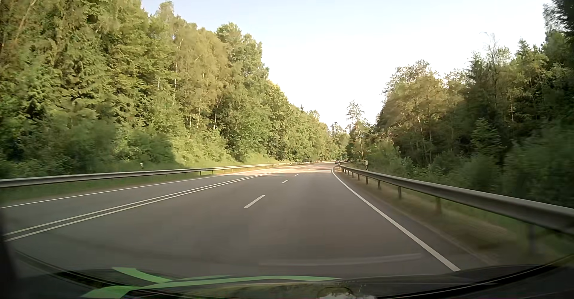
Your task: Follow the waypoints while adhering to traffic rules and regulations
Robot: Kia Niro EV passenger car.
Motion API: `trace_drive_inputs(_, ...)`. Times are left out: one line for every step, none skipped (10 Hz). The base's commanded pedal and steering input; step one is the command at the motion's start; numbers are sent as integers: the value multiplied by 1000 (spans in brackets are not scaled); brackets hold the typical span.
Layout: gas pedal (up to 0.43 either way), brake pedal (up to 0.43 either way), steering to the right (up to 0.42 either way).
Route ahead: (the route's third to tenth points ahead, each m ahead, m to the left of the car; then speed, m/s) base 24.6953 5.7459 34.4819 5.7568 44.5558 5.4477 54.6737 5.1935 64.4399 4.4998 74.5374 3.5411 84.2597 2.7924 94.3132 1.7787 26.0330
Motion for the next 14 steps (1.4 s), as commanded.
trace_drive_inputs(358, 0, 6)
trace_drive_inputs(358, 0, 6)
trace_drive_inputs(358, 0, 6)
trace_drive_inputs(358, 0, 6)
trace_drive_inputs(370, 0, 6)
trace_drive_inputs(378, 0, 6)
trace_drive_inputs(390, 0, 6)
trace_drive_inputs(390, 0, 6)
trace_drive_inputs(390, 0, 6)
trace_drive_inputs(398, 0, 6)
trace_drive_inputs(398, 0, 6)
trace_drive_inputs(398, 0, 6)
trace_drive_inputs(398, 0, 5)
trace_drive_inputs(409, 0, 6)
